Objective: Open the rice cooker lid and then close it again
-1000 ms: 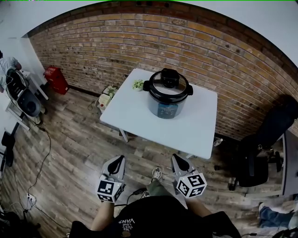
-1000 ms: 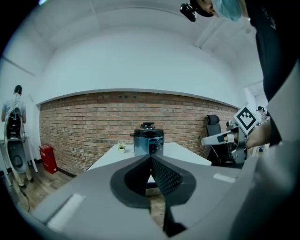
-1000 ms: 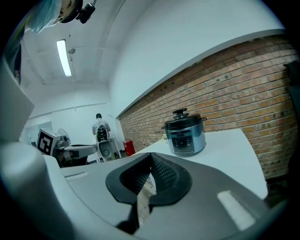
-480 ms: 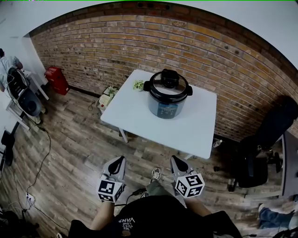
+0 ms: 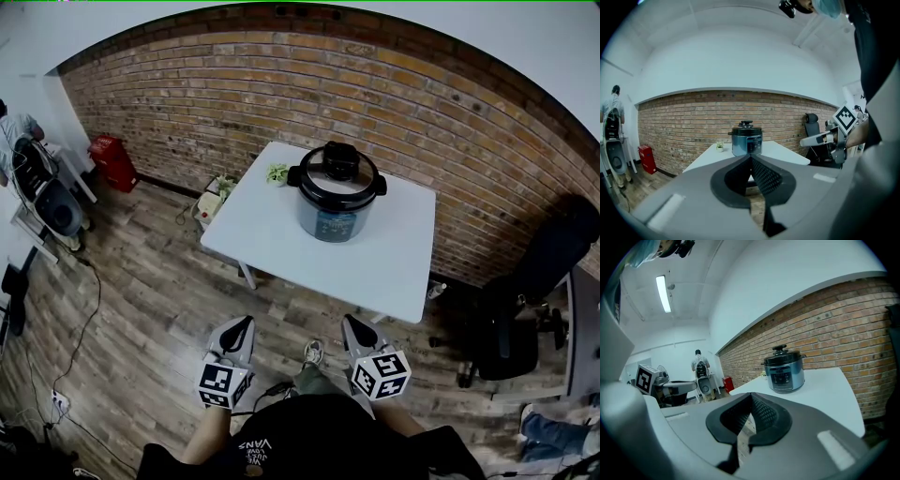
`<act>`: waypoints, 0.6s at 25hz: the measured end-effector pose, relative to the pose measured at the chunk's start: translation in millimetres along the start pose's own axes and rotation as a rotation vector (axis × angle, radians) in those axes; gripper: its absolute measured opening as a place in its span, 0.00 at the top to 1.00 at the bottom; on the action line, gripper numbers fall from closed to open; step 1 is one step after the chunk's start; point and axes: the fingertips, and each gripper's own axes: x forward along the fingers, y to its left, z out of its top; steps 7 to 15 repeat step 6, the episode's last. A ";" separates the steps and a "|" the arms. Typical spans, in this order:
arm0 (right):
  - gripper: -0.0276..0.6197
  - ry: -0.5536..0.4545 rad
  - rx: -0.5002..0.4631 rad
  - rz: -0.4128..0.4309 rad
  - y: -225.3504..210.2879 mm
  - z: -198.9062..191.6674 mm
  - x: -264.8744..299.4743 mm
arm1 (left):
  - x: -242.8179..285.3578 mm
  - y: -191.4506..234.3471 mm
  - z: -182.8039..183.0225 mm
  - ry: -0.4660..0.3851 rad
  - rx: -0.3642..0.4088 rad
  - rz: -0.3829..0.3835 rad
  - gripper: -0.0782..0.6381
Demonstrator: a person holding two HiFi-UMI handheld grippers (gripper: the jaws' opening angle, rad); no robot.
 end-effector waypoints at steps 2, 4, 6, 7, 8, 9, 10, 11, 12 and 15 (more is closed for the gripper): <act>0.95 0.000 0.000 0.003 0.2 1.1 2.3 | 2.0 2.0 -0.2 0.003 0.004 0.003 0.89; 0.95 0.000 -0.003 0.007 0.6 1.7 4.4 | 4.1 3.9 -0.2 0.003 0.002 0.005 0.89; 0.95 0.000 -0.008 0.010 0.8 2.0 6.4 | 6.5 5.6 0.0 0.003 -0.001 0.006 0.89; 0.95 0.000 -0.008 0.010 0.8 2.0 6.4 | 6.5 5.6 0.0 0.003 -0.001 0.006 0.89; 0.95 0.000 -0.008 0.010 0.8 2.0 6.4 | 6.5 5.6 0.0 0.003 -0.001 0.006 0.89; 0.95 0.000 -0.008 0.010 0.8 2.0 6.4 | 6.5 5.6 0.0 0.003 -0.001 0.006 0.89; 0.95 0.000 -0.008 0.010 0.8 2.0 6.4 | 6.5 5.6 0.0 0.003 -0.001 0.006 0.89; 0.95 0.000 -0.008 0.010 0.8 2.0 6.4 | 6.5 5.6 0.0 0.003 -0.001 0.006 0.89; 0.95 0.000 -0.008 0.010 0.8 2.0 6.4 | 6.5 5.6 0.0 0.003 -0.001 0.006 0.89; 0.95 0.000 -0.008 0.010 0.8 2.0 6.4 | 6.5 5.6 0.0 0.003 -0.001 0.006 0.89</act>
